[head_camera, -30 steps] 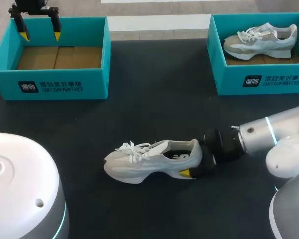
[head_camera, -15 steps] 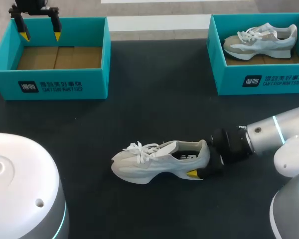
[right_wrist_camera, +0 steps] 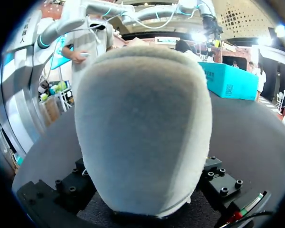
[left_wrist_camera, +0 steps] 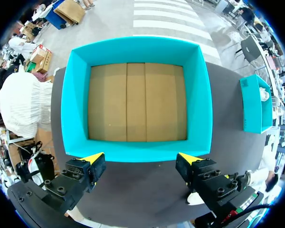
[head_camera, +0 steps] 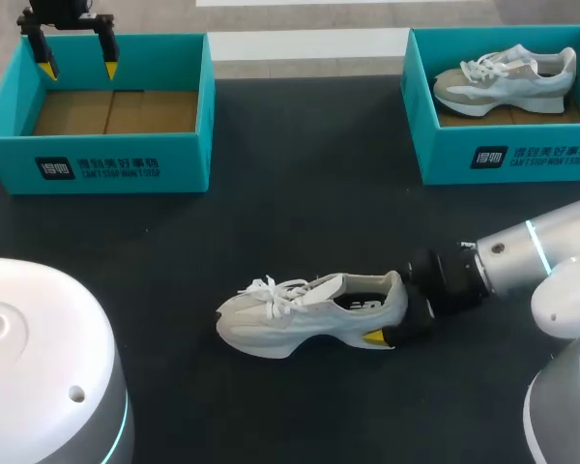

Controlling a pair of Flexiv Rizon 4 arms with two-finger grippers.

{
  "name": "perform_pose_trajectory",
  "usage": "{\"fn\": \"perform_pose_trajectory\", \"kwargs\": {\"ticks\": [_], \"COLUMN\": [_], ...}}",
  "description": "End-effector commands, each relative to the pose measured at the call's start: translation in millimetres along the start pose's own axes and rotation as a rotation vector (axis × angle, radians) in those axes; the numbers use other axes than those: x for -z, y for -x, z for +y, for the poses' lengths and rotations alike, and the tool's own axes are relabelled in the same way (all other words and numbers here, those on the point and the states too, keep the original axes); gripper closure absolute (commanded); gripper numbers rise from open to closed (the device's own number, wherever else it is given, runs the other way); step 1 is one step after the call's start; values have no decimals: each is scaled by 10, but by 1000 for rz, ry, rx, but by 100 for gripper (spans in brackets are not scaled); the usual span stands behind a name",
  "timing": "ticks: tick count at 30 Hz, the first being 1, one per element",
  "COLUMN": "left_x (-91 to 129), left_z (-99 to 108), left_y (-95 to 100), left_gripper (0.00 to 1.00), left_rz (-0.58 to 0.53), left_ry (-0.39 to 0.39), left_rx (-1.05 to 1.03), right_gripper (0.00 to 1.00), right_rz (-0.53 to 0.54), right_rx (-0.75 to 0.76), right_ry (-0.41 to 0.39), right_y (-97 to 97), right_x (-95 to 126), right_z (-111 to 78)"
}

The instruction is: Take the shoe out of the shoebox, open the shoe tongue, remove and reinsert the insole, then place the shoe into the shoebox

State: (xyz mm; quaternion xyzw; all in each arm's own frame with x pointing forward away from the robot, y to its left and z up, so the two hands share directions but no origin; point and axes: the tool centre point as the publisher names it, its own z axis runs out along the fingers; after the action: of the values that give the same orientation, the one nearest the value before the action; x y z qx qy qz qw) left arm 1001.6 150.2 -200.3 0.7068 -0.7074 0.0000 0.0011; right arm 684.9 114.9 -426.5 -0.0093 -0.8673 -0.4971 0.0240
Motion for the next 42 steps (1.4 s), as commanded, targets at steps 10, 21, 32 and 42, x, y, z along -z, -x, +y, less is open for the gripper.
{"fn": "perform_pose_trajectory", "kwargs": {"ticks": [10,21,32,42], "left_x": [2,51,-8,-44], "left_z": [6,146,910,1618], "left_y": [-1,-93,-581,-1190], "left_gripper": [0,0,0,0], "left_rz": [-1,-4,-60,-92], "left_ry": [0,18,-14,-25], "left_rx": [0,81,300,346], "right_gripper": [100,100,100,100], "right_rz": [1,1,1,1], "right_rx": [-2,-2,-2,-2], "right_ry": [-5,-5,-5,-5], "right_y": [-19,-19,-19,-19], "right_x": [-35,-35,-35,-35], "right_z": [-95,-95,-95,-95]}}
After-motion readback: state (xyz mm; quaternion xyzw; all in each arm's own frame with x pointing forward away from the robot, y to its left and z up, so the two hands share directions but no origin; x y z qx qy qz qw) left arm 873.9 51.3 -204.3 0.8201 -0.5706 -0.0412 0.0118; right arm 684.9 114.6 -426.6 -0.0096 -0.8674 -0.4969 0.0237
